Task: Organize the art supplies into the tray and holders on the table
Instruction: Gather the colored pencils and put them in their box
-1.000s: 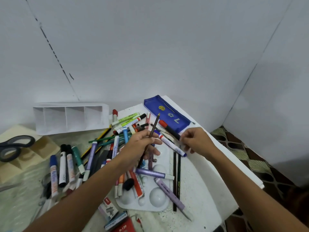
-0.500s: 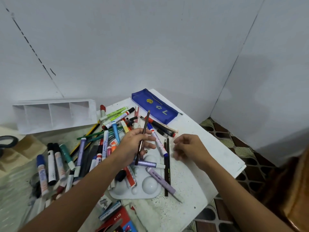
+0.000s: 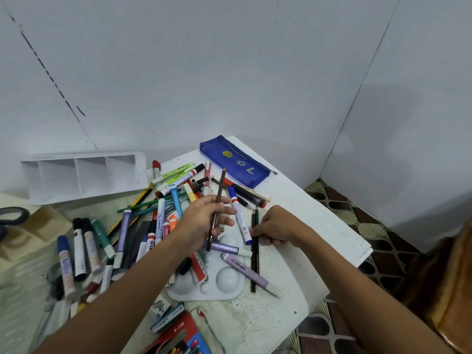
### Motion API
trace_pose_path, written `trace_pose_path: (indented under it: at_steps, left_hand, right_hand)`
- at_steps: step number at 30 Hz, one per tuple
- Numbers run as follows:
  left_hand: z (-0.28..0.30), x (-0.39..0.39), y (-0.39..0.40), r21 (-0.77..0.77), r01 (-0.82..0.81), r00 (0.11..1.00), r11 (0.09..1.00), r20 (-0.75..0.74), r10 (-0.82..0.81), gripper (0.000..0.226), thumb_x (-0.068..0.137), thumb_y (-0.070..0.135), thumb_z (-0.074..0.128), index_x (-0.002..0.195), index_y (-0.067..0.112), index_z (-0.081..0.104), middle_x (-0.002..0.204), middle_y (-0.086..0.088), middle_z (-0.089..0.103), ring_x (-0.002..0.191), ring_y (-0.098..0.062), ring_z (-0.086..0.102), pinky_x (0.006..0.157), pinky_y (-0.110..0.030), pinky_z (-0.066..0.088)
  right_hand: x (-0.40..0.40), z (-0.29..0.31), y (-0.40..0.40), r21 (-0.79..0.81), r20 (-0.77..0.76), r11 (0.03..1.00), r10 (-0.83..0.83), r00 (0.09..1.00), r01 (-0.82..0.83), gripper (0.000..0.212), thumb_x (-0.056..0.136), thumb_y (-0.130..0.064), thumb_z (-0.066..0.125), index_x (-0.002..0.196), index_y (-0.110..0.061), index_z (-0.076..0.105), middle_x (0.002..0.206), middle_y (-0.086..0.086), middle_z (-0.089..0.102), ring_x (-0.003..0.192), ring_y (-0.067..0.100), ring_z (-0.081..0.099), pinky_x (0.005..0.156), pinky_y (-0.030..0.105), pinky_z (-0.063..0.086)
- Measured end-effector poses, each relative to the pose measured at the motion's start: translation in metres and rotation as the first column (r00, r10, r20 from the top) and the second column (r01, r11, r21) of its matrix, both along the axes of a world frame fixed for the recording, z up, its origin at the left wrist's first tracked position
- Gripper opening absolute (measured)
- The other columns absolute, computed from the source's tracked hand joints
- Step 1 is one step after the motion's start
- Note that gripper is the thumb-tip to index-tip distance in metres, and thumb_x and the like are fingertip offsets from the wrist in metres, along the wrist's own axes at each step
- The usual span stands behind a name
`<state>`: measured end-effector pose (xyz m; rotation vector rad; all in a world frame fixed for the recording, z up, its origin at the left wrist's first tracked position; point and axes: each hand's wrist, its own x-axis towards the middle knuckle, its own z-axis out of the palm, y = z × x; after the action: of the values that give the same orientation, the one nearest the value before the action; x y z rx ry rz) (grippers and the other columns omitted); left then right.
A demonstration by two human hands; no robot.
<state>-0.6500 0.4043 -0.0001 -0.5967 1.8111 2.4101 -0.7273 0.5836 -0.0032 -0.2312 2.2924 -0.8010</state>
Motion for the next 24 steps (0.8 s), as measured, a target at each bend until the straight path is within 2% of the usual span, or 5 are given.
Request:
trace_pose_path:
  at_steps: [10, 14, 19, 22, 24]
  left_hand:
    - [0.002, -0.004, 0.006, 0.006, 0.007, 1.000, 1.000, 0.029, -0.007, 0.020, 0.100, -0.001, 0.039, 0.103, 0.003, 0.058, 0.084, -0.017, 0.071, 0.055, -0.019, 0.064, 0.034, -0.018, 0.034]
    - [0.004, -0.006, 0.012, 0.009, 0.023, 0.999, 1.000, 0.030, -0.023, 0.020, 0.100, 0.000, 0.039, 0.104, 0.003, 0.058, 0.085, -0.017, 0.070, 0.054, -0.018, 0.062, 0.035, -0.018, 0.033]
    - [0.004, -0.008, 0.018, 0.005, 0.024, 0.999, 1.000, 0.032, -0.024, 0.020, 0.100, 0.001, 0.039, 0.105, 0.003, 0.058, 0.086, -0.018, 0.070, 0.055, -0.018, 0.060, 0.036, -0.018, 0.033]
    - [0.003, -0.009, 0.018, 0.001, 0.019, 0.999, 1.000, 0.036, -0.019, 0.020, 0.100, 0.001, 0.039, 0.105, 0.002, 0.058, 0.085, -0.018, 0.070, 0.055, -0.018, 0.060, 0.037, -0.019, 0.034]
    - [0.003, -0.010, 0.019, 0.002, 0.016, 0.999, 1.000, 0.038, -0.016, 0.020, 0.100, 0.000, 0.039, 0.105, 0.002, 0.058, 0.083, -0.017, 0.070, 0.054, -0.018, 0.060, 0.036, -0.019, 0.033]
  right_hand:
    - [-0.015, -0.003, 0.012, -0.015, 0.029, 0.997, -0.078, 0.997, 0.078, 0.025, 0.085, -0.023, 0.071, 0.067, -0.005, 0.069, 0.055, 0.004, 0.067, 0.035, 0.009, 0.043, 0.041, 0.018, 0.036]
    - [-0.017, -0.006, 0.006, 0.069, -0.103, 0.997, -0.021, 0.994, 0.028, 0.030, 0.083, -0.030, 0.074, 0.063, -0.010, 0.067, 0.045, -0.004, 0.063, 0.033, 0.003, 0.049, 0.043, 0.018, 0.040]
    - [-0.021, -0.006, 0.010, -0.006, -0.110, 1.000, -0.026, 0.994, 0.026, 0.026, 0.085, -0.021, 0.069, 0.066, -0.005, 0.069, 0.053, 0.002, 0.064, 0.038, 0.006, 0.049, 0.046, 0.020, 0.042]
    - [-0.020, -0.008, 0.010, 0.027, -0.124, 1.000, 0.005, 0.992, -0.001, 0.030, 0.087, -0.026, 0.069, 0.063, -0.009, 0.068, 0.047, -0.003, 0.063, 0.036, 0.004, 0.052, 0.046, 0.019, 0.043]
    - [-0.020, -0.009, 0.009, 0.025, -0.087, 1.000, 0.018, 0.996, -0.016, 0.030, 0.089, -0.028, 0.068, 0.066, -0.009, 0.069, 0.051, -0.003, 0.066, 0.039, 0.003, 0.053, 0.046, 0.018, 0.043]
